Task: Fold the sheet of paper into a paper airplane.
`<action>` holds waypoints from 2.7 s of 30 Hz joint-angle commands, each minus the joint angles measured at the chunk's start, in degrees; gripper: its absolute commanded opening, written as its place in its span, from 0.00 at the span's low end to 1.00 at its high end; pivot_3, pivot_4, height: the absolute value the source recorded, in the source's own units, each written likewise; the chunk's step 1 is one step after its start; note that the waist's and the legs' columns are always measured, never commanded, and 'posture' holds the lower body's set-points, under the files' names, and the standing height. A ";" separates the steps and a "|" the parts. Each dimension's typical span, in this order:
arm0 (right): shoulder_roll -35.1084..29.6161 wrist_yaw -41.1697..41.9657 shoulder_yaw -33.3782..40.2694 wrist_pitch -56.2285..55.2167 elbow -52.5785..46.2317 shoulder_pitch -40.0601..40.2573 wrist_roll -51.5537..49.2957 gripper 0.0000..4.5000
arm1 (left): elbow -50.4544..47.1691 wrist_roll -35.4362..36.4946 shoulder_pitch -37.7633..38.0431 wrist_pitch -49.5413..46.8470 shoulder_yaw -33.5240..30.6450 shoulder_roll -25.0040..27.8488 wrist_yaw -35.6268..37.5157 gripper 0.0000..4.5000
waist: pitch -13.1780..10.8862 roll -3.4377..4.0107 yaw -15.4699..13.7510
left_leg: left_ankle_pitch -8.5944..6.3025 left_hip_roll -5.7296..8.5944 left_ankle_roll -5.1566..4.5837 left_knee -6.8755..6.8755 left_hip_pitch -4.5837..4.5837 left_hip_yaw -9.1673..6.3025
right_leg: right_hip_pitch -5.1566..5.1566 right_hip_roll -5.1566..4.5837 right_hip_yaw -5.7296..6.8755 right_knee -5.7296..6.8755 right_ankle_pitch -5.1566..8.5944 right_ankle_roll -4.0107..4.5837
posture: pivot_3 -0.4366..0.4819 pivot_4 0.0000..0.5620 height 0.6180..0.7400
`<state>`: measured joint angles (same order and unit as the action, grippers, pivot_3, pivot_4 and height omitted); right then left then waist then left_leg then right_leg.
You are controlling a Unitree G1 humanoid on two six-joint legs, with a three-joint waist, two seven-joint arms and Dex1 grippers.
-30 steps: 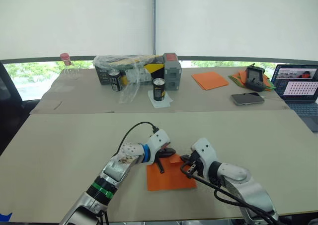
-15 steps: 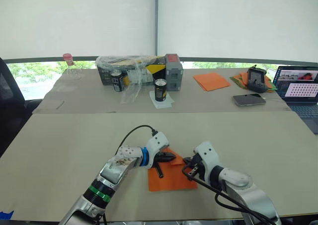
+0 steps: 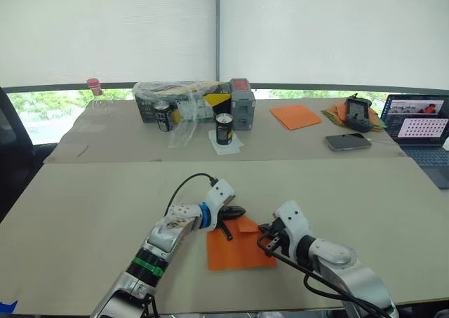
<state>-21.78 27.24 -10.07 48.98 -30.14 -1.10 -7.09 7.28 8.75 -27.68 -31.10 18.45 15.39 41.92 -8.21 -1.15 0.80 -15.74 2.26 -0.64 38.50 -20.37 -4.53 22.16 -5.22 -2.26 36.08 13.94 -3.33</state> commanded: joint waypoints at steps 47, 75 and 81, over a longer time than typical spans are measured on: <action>3.63 -2.12 -5.14 -7.53 9.53 -8.92 0.64 0.02 | -0.10 -7.30 2.39 1.99 5.47 0.37 0.57 0.00 | 0.04 -0.17 0.00 | 0.03 -0.05 0.06 -0.39 0.08 0.02 | 0.08 0.00 -0.07 -0.12 0.02 -0.01 | 0.48 0.27 1.00; -16.04 5.64 -13.22 -17.07 3.46 -0.58 10.47 0.02 | 1.20 -7.14 2.76 2.46 5.24 -0.17 1.62 0.00 | 0.12 -0.23 -0.38 | 0.01 0.09 0.04 -0.53 0.07 0.02 | -0.01 -0.17 -0.01 -0.34 0.22 -0.31 | 0.48 0.27 1.00; -12.31 4.83 -4.90 -13.54 1.42 6.85 2.68 0.02 | 2.57 -7.38 2.23 3.45 4.45 0.42 2.33 0.00 | 0.25 -0.40 -0.68 | 0.01 -0.01 0.04 -0.53 0.07 0.00 | -0.04 -0.13 -0.01 -0.33 0.30 -0.44 | 0.48 0.27 1.00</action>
<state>-34.71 31.30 -15.61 31.71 -30.08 3.41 -1.88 7.06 2.32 -27.05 -26.33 21.35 14.94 43.46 -7.96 -1.55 0.12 -15.73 2.24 -0.60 37.97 -20.30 -4.53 22.12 -5.35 -2.28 35.74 14.23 -3.76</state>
